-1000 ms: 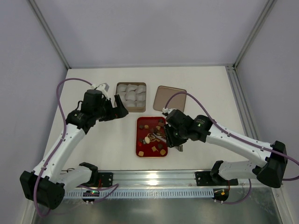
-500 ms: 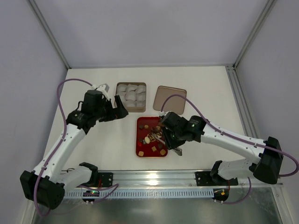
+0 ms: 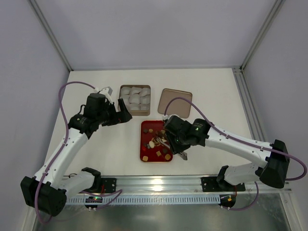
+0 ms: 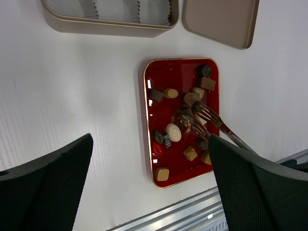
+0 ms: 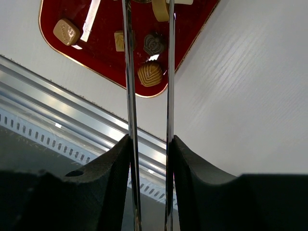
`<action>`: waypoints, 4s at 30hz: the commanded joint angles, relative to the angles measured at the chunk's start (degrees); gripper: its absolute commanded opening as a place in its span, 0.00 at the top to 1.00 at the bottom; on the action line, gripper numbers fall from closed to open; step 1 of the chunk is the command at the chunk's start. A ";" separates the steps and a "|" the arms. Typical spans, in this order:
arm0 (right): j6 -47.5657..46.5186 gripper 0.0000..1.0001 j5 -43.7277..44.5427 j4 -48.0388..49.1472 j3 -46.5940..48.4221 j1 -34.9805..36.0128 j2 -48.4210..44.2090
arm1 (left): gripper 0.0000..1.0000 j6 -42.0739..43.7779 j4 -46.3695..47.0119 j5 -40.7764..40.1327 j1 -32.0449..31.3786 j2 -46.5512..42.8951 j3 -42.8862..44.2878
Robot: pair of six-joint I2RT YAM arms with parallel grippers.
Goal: Pack the chocolate
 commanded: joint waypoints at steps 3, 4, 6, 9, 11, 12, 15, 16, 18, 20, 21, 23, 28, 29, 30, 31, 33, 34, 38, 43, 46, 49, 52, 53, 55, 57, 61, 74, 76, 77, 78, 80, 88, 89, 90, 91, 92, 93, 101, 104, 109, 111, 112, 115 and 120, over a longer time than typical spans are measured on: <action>-0.49 0.60 1.60 -0.96 3.55 1.20 1.17 | 0.00 0.48 0.91 -0.12 -0.11 -1.05 -0.17; -0.49 0.60 1.77 -1.13 3.81 1.37 1.52 | 0.00 0.48 1.00 -0.12 -0.11 -0.97 -0.17; -0.49 0.60 1.95 -1.57 4.51 1.90 2.05 | 0.00 0.48 1.09 -0.21 -0.11 -1.05 -0.26; -0.49 0.60 2.21 -2.10 5.39 2.25 2.84 | 0.00 0.83 1.09 -0.21 -0.11 -1.32 -0.44; -0.40 0.60 2.30 -2.45 5.92 2.60 3.28 | 0.00 0.92 1.09 -0.38 -0.20 -1.32 -0.70; -0.49 0.60 2.30 -2.63 6.01 2.69 3.37 | 0.00 1.01 1.26 -0.47 -0.12 -1.49 -0.70; -0.05 0.60 2.74 -2.89 6.10 2.78 3.72 | 0.00 1.19 1.26 -0.56 -0.11 -1.67 -1.05; -0.14 0.60 2.82 -3.07 6.27 2.78 4.16 | 0.00 1.19 1.35 -0.56 -0.11 -1.76 -1.05; -0.14 0.60 3.09 -3.16 6.36 2.69 4.68 | 0.00 1.27 1.44 -0.56 -0.11 -1.84 -1.14; -0.05 0.60 3.35 -3.16 6.71 2.78 5.04 | 0.00 1.27 1.53 -0.47 -0.12 -1.93 -1.23; -0.05 0.60 3.79 -3.24 6.88 2.69 5.30 | 0.00 1.27 1.53 -0.56 -0.11 -2.02 -1.23; -0.14 0.59 4.05 -3.24 7.50 2.78 5.83 | 0.00 1.36 1.62 -0.56 -0.12 -2.11 -1.32; -0.40 0.59 4.14 -3.24 9.43 2.69 7.23 | 0.00 1.45 1.62 -0.47 -0.11 -2.28 -1.32; -0.40 0.60 4.14 -3.24 9.52 2.69 7.32 | 0.00 1.45 1.62 -0.47 -0.11 -2.37 -1.32; -0.40 0.59 4.14 -3.16 9.52 2.69 7.41 | 0.00 1.45 1.62 -0.47 -0.11 -2.46 -1.40; -0.40 0.59 3.97 -3.07 9.61 2.78 7.41 | 0.00 1.54 1.53 -0.56 -0.20 -2.63 -1.49; -0.14 0.60 3.97 -3.24 9.44 2.78 7.50 | 0.00 1.45 1.62 -0.56 -0.11 -2.64 -1.58; -0.22 0.60 3.79 -3.24 9.35 2.78 7.50 | 0.00 1.54 1.62 -0.47 -0.11 -2.64 -1.58; 0.21 0.61 3.44 -3.33 8.82 2.69 6.89 | 0.00 1.36 1.62 -0.38 -0.20 -2.81 -1.84; 0.04 0.65 2.48 -2.63 8.47 2.69 7.06 | 0.01 1.36 1.70 -0.30 -0.11 -2.90 -1.93; -0.40 0.67 2.30 -2.80 8.73 2.61 7.32 | 0.00 1.36 1.70 -0.21 -0.12 -3.16 -1.93; -0.49 0.68 2.91 -3.33 9.78 2.61 7.06 | 0.00 1.45 1.70 -0.38 -0.11 -3.34 -1.67; -0.75 0.69 4.23 -4.65 11.54 2.61 6.71 | 0.00 1.54 1.53 -0.47 -0.20 -3.43 -1.49; -0.84 0.69 4.58 -4.82 12.33 2.43 6.71 | 0.00 1.63 1.44 -0.47 -0.12 -3.51 -1.32; -1.19 0.70 5.02 -5.26 12.86 2.17 6.53 | 0.00 1.54 1.35 -0.47 -0.20 -3.51 -1.32; -1.45 0.70 4.85 -5.44 13.65 1.82 6.44 | 0.00 1.63 1.35 -0.56 -0.11 -3.69 -1.14; -1.63 0.71 4.58 -5.44 14.36 1.55 6.27 | 0.00 1.45 1.18 -0.73 -0.11 -3.69 -1.05; -5.41 0.71 2.74 -5.18 23.04 -3.19 7.32 | 0.00 0.66 -0.14 -3.11 -0.12 -4.83 2.63; -6.81 0.71 2.04 -4.39 24.72 -4.51 8.72 | 0.00 0.22 -0.32 -3.55 -0.11 -5.18 3.16; -7.34 0.71 1.51 -4.21 26.73 -5.73 9.25 | 0.00 0.05 -0.40 -3.63 -0.20 -5.36 3.34; -7.87 0.71 1.51 -3.69 27.79 -6.18 10.82 | 0.00 -0.04 -0.49 -4.07 -0.12 -5.62 3.78; -9.19 0.71 1.59 -3.42 31.21 -7.93 12.50 | 0.00 0.13 -1.19 -4.51 -0.11 -6.15 4.66; -11.91 0.71 -0.68 2.02 46.06 -13.39 24.61 | 0.00 1.80 -4.97 -7.24 -0.11 -7.47 8.70; -12.09 0.71 -0.86 2.46 47.65 -13.65 26.20 | 0.00 1.89 -5.24 -7.33 -0.20 -7.64 8.88; -12.44 0.71 -0.87 3.16 49.32 -13.83 27.70 | 0.00 1.98 -5.50 -7.50 -0.12 -7.65 9.05; -12.53 0.71 -0.87 3.43 50.99 -14.18 29.11 | 0.00 1.89 -5.76 -7.76 -0.11 -7.73 9.23; -12.62 0.71 -1.13 3.61 54.40 -14.44 32.25 | 0.00 1.98 -6.03 -7.77 -0.11 -7.91 9.40; -12.79 0.71 -1.30 3.87 56.09 -14.62 33.76 | 0.00 1.98 -6.29 -7.94 -0.11 -8.17 9.41; -12.27 0.71 -3.23 11.06 62.44 -15.59 43.18 | 0.00 1.54 -6.91 -7.77 -0.12 -9.14 9.23; -11.30 0.71 -5.33 13.97 61.91 -15.59 45.38 | 0.00 1.63 -7.08 -7.85 -0.11 -9.14 9.32; -10.25 0.71 -6.75 18.55 60.24 -15.41 48.27 | 0.00 1.98 -7.26 -8.03 -0.11 -9.05 9.23; -9.89 0.71 -6.58 18.82 60.85 -15.32 49.59 | 0.00 1.98 -7.44 -8.12 -0.12 -9.14 9.14; -9.81 0.71 -6.23 18.73 61.29 -15.32 50.29 | 0.00 2.15 -7.61 -8.03 -0.11 -9.23 9.14; -9.46 0.71 -5.27 19.08 61.55 -15.32 51.97 | 0.00 2.50 -7.88 -8.03 -0.12 -9.32 9.14; -8.84 0.71 -5.00 19.69 61.82 -15.32 54.17 | 0.00 2.94 -8.40 -8.03 -0.11 -9.58 9.14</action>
